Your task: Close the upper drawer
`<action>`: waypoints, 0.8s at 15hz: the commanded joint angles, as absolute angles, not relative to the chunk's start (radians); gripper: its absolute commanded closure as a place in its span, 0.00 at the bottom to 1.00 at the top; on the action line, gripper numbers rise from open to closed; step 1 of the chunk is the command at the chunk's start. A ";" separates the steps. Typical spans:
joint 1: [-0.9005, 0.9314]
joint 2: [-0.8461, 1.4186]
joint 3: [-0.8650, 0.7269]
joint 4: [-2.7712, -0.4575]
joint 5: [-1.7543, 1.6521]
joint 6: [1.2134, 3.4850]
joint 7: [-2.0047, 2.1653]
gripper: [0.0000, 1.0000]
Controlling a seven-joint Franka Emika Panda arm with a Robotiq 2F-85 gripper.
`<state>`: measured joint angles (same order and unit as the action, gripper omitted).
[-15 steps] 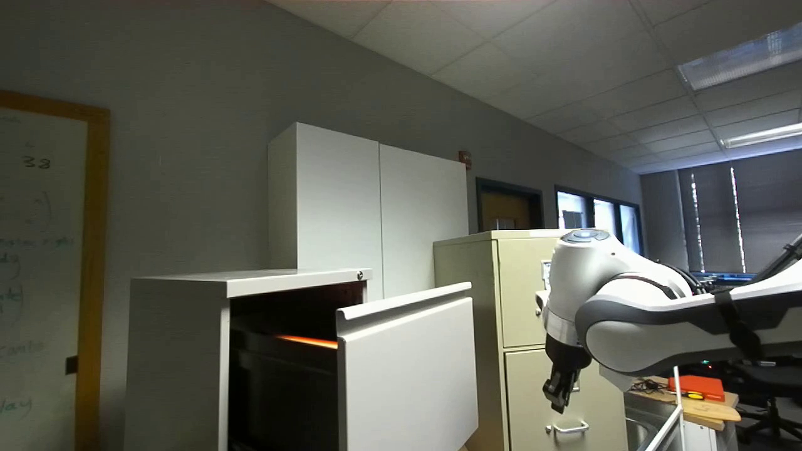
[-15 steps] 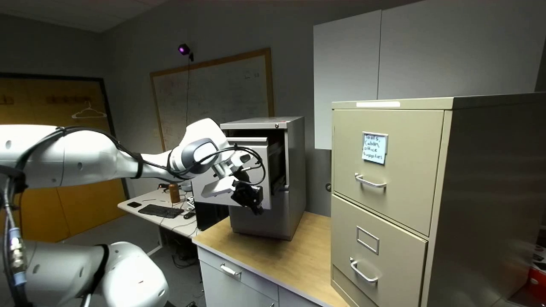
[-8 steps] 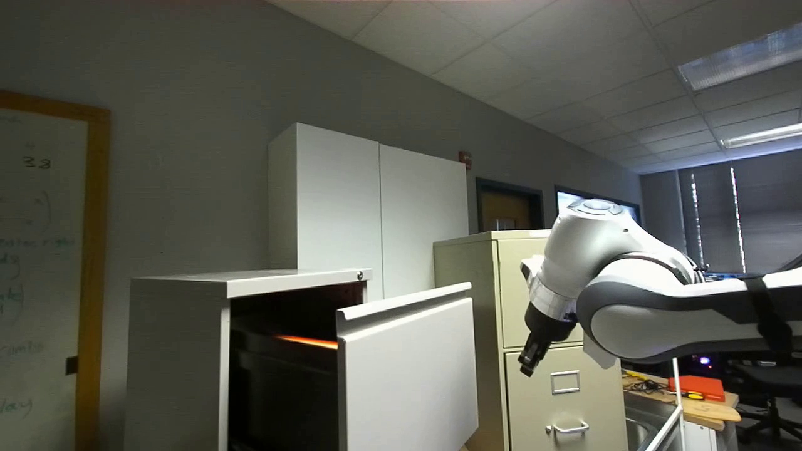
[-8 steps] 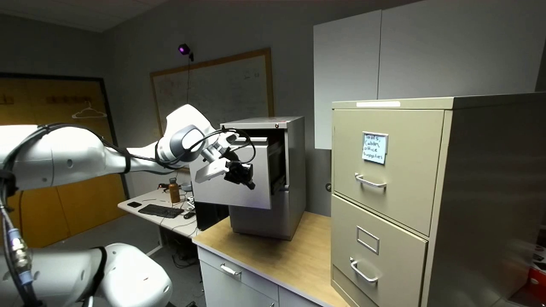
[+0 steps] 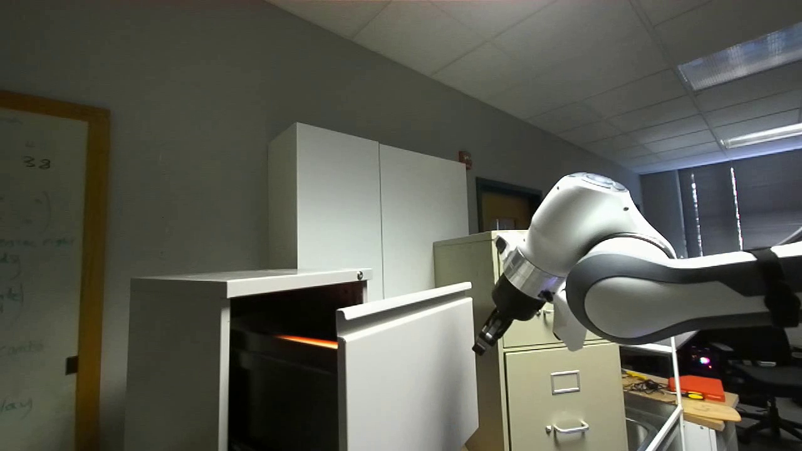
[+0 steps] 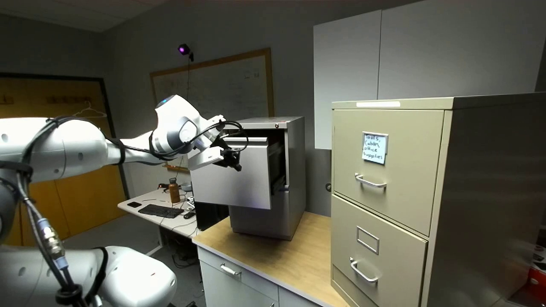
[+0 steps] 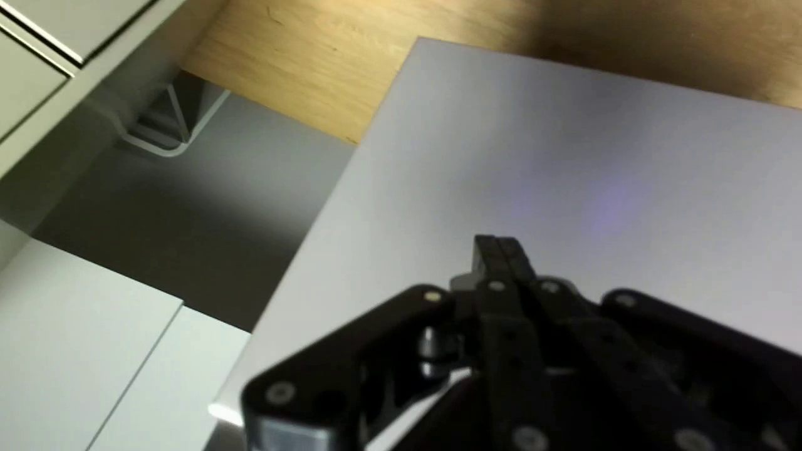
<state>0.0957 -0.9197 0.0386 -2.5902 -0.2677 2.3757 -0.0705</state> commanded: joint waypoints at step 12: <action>0.227 -0.587 0.059 -2.289 -0.087 2.430 -0.163 1.00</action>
<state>0.2108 -0.7171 0.0475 -2.4023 -0.1289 2.4184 -0.1309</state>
